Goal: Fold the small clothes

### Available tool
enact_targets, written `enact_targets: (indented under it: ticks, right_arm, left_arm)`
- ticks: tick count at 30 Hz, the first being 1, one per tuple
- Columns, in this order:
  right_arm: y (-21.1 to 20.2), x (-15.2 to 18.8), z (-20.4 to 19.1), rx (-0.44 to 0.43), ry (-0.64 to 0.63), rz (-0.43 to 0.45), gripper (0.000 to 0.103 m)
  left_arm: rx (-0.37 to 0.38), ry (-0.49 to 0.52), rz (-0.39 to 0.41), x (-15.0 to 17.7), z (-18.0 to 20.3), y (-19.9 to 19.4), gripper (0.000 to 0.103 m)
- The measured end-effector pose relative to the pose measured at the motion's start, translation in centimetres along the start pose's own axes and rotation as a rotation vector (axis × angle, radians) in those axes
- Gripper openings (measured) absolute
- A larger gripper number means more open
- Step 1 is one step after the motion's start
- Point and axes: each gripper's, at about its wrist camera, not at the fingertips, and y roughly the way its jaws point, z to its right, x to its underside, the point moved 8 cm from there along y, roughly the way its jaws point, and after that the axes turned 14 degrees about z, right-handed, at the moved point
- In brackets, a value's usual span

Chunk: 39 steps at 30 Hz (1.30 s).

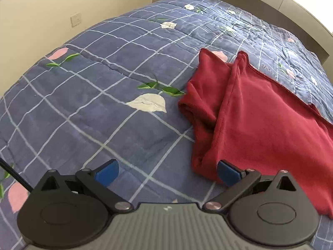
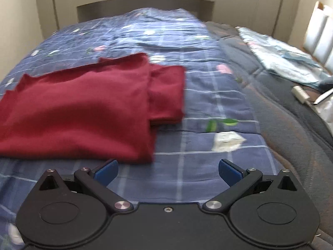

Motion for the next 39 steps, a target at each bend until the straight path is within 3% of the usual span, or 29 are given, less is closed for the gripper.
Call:
enact_targets:
  ticks: [7, 12, 21, 28, 39]
  right_arm:
    - [2.0, -3.7, -5.9, -0.097, -0.055, 0.022, 0.102]
    - [4.9, -7.1, -10.4, -0.159, -0.092, 0.061, 0.102]
    - [8.5, -11.5, -17.0, -0.248, -0.227, 0.118, 0.102]
    - [11.3, -12.5, -18.6, -0.238, -0.247, 0.148, 0.102]
    - [14.3, -12.4, -18.5, -0.212, -0.230, 0.138, 0.102]
  left_arm:
    - [0.042, 0.051, 0.010, 0.9, 1.0, -1.5, 0.103]
    - [0.066, 0.073, -0.026, 2.6, 3.2, -0.8, 0.103]
    - [0.060, 0.057, 0.054, 1.7, 5.7, 0.4, 0.103]
    - [0.019, 0.086, 0.124, -0.3, 5.0, 1.6, 0.103]
    - [-0.004, 0.052, 0.108, -1.8, 4.4, 4.0, 0.103]
